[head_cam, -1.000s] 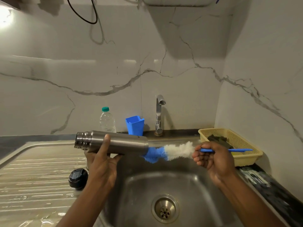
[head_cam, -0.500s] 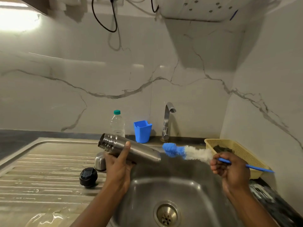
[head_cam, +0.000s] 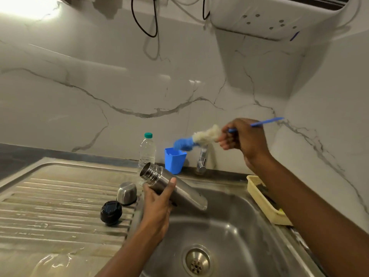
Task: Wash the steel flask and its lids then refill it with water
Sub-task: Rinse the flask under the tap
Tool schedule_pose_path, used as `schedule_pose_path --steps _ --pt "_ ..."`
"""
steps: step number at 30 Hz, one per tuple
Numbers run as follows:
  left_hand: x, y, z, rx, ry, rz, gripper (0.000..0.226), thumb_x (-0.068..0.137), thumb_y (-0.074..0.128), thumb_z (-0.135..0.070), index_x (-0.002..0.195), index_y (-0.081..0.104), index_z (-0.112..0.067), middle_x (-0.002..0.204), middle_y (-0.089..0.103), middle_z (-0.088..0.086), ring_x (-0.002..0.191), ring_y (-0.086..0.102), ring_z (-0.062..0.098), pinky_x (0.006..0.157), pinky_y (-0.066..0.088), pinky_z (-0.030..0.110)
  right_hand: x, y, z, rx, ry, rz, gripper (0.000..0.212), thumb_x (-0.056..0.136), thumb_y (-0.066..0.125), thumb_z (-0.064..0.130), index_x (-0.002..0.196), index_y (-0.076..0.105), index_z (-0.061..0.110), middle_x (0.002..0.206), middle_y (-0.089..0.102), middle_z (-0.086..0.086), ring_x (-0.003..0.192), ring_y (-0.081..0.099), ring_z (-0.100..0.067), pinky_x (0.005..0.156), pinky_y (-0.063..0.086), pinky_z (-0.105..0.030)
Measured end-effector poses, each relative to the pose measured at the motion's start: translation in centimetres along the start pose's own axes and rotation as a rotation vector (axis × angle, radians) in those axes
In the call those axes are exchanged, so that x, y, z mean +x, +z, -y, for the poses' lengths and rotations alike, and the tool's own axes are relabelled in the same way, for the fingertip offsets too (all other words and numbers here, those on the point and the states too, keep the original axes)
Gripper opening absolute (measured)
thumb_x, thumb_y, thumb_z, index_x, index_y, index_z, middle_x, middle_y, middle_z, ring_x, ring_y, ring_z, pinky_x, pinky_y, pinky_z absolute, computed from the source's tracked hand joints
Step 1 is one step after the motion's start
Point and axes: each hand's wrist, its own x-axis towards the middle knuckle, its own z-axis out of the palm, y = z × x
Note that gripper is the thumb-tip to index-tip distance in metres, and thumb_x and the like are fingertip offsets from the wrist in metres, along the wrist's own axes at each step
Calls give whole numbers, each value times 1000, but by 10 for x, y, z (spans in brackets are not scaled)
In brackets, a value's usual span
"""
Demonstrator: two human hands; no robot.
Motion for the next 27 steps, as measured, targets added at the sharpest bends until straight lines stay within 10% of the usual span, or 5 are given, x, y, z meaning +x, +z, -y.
schedule_pose_path --steps 27 --pt "9 -4 5 74 30 -27 52 92 77 -16 129 48 -39 115 71 -2 108 68 16 87 59 45 128 137 -90 -464 324 77 25 100 51 18 113 63 -1 87 73 -15 54 66 -19 66 66 -34"
